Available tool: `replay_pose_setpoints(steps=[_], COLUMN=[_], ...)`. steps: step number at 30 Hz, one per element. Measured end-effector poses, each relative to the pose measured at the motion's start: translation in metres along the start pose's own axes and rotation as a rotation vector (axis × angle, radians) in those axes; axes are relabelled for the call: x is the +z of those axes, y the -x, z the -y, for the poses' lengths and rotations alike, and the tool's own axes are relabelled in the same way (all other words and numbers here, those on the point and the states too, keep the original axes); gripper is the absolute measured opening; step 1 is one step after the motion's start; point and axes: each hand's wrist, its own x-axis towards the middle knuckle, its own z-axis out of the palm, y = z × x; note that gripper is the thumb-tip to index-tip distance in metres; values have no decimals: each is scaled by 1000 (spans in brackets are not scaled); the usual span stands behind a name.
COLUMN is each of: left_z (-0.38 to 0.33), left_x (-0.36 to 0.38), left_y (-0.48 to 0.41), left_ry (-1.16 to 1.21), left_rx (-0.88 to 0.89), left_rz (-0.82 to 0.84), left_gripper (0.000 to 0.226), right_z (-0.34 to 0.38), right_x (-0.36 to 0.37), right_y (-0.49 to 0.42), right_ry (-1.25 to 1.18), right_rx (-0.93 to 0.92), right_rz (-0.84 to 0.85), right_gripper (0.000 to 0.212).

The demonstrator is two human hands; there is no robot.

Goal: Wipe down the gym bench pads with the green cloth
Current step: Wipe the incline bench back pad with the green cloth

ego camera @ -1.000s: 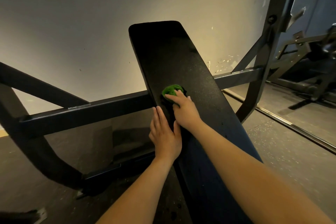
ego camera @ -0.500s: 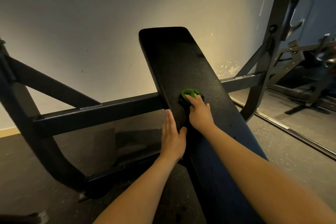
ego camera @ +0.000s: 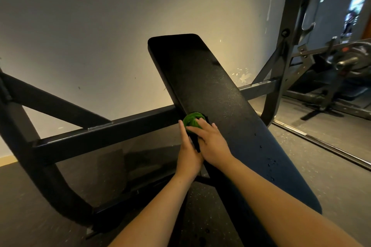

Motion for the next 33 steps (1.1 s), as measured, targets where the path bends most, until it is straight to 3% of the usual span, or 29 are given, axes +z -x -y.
replay_pose_setpoints(steps=[5, 10, 12, 15, 21, 25, 29, 33], left_z=[6, 8, 6, 1, -6, -1, 6, 3], left_x=[-3, -25, -38, -48, -66, -51, -38, -38], left_y=[4, -16, -29, -49, -82, -80, -77, -77], left_ry=[-283, -371, -432, -491, -128, -64, -16, 19], left_rx=[254, 381, 451, 549, 262, 267, 231, 154], left_rz=[-192, -132, -129, -132, -398, -275, -158, -125], left_gripper=[90, 52, 37, 24, 18, 23, 51, 36], right_z=[8, 10, 7, 5, 7, 6, 8, 8], right_x=[5, 4, 8, 13, 15, 18, 19, 19], right_y=[14, 22, 21, 18, 14, 13, 15, 15], right_ry=[-59, -358, -335, -254, -68, 31, 121, 175], right_rx=[1, 105, 172, 194, 248, 246, 282, 291], right_rz=[-67, -294, -411, -431, -369, -365, -444, -455], right_gripper=[46, 43, 39, 38, 40, 38, 37, 33])
